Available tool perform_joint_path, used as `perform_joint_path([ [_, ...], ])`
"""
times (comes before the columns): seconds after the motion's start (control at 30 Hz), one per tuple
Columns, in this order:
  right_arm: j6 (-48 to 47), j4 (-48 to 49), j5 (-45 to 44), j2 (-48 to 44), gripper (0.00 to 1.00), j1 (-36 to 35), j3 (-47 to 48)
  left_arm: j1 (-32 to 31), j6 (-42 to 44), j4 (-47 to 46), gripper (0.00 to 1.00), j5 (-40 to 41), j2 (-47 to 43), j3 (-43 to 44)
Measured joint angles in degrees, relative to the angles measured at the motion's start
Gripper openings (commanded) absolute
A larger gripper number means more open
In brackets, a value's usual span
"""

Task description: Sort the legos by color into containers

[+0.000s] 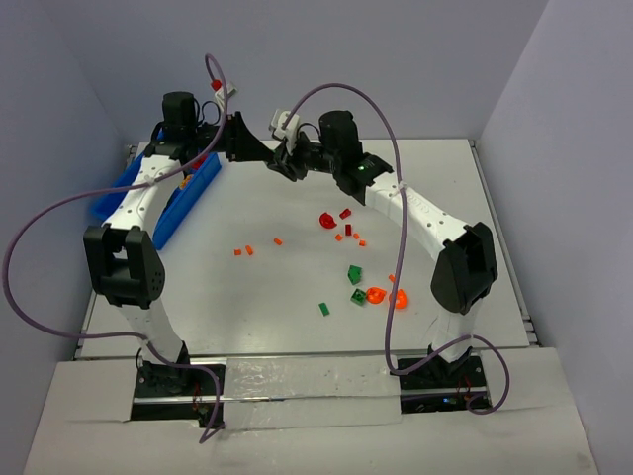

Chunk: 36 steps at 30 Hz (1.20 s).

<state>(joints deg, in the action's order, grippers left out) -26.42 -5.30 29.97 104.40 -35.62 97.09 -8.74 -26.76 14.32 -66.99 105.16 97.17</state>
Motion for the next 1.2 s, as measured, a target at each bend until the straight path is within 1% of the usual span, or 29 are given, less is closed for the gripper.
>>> perform_joint_path([
  [0.1, -0.05, 0.19, -0.14, 0.0, 0.0, -0.08, -0.06, -0.04, -0.01, -0.08, 0.59, -0.63, 0.48, 0.19],
  [0.13, -0.05, 0.37, -0.19, 0.0, 0.0, -0.08, -0.06, -0.08, 0.19, 0.52, 0.59, -0.82, 0.82, 0.49],
  [0.2, -0.05, 0.37, -0.37, 0.0, 0.0, -0.12, -0.13, -0.24, 1.42, 2.06, 0.54, -0.84, 1.62, 1.37],
  [0.27, -0.05, 0.36, -0.44, -0.01, 0.0, -0.15, -0.36, -0.4, 2.54, 3.62, 0.47, -0.79, 2.21, 2.03],
  [0.3, -0.1, 0.34, -0.58, -0.02, 0.02, -0.15, -0.49, -0.45, 2.96, 4.26, 0.37, -0.79, 2.44, 2.25],
  [0.33, -0.21, 0.33, -0.72, -0.02, 0.04, -0.17, -0.67, -0.47, 3.2, 4.85, 0.25, -0.67, 2.54, 2.33],
  [0.37, -0.32, 0.34, -0.82, -0.02, 0.1, -0.22, -0.89, -0.5, 3.4, 5.45, 0.16, -0.49, 2.56, 2.34],
  [0.4, -0.31, 0.32, -0.91, -0.02, 0.24, -0.29, -1.02, -0.5, 3.59, 5.99, 0.04, -0.4, 2.59, 2.34],
  [0.43, -0.3, 0.27, -1.0, -0.02, 0.27, -0.37, -1.04, -0.5, 3.66, 6.25, 0.01, -0.42, 2.62, 2.34],
  [0.5, -0.28, 0.24, -1.23, -0.02, 0.66, -0.48, -1.04, -0.48, 3.74, 6.43, 0.0, -0.4, 2.63, 2.34],
  [0.53, -0.24, 0.3, -1.38, -0.02, 0.7, -0.51, -1.04, -0.48, 3.82, 6.44, 0.0, -0.43, 2.63, 2.34],
  [0.57, -0.21, 0.53, -1.59, -0.02, 0.78, -0.53, -1.04, -0.43, 3.85, 6.32, 0.0, -0.45, 2.63, 2.21],
  [0.63, 0.05, 1.2, -2.22, -0.02, 0.9, -0.6, -1.06, -0.25, 3.62, 5.69, 0.0, -0.35, 2.56, 1.53],
  [0.73, 0.09, 2.08, -3.72, -0.11, 0.94, -0.63, -1.44, 1.68, 3.08, 4.76, 0.0, 0.66, 2.09, -0.63],
  [0.8, 0.17, 2.37, -4.5, -0.45, 0.96, -0.62, -2.48, 4.92, 3.33, 5.04, 0.0, 1.93, 1.95, -1.14],
  [0.93, 0.39, 2.43, -5.53, -1.91, 0.98, -0.2, -6.65, 15.36, 7.14, 8.01, 0.0, 7.75, 1.0, -1.14],
  [1.1, 1.72, 0.79, -6.79, -3.43, 0.99, 1.46, -10.55, 28.31, 13.99, 12.45, 0.0, 17.5, -0.89, -1.16],
  [1.2, 2.99, -0.42, -7.66, -4.43, 1.0, 3.56, -12.07, 32.54, 17.8, 14.8, 0.0, 23.89, -0.88, -0.8],
])
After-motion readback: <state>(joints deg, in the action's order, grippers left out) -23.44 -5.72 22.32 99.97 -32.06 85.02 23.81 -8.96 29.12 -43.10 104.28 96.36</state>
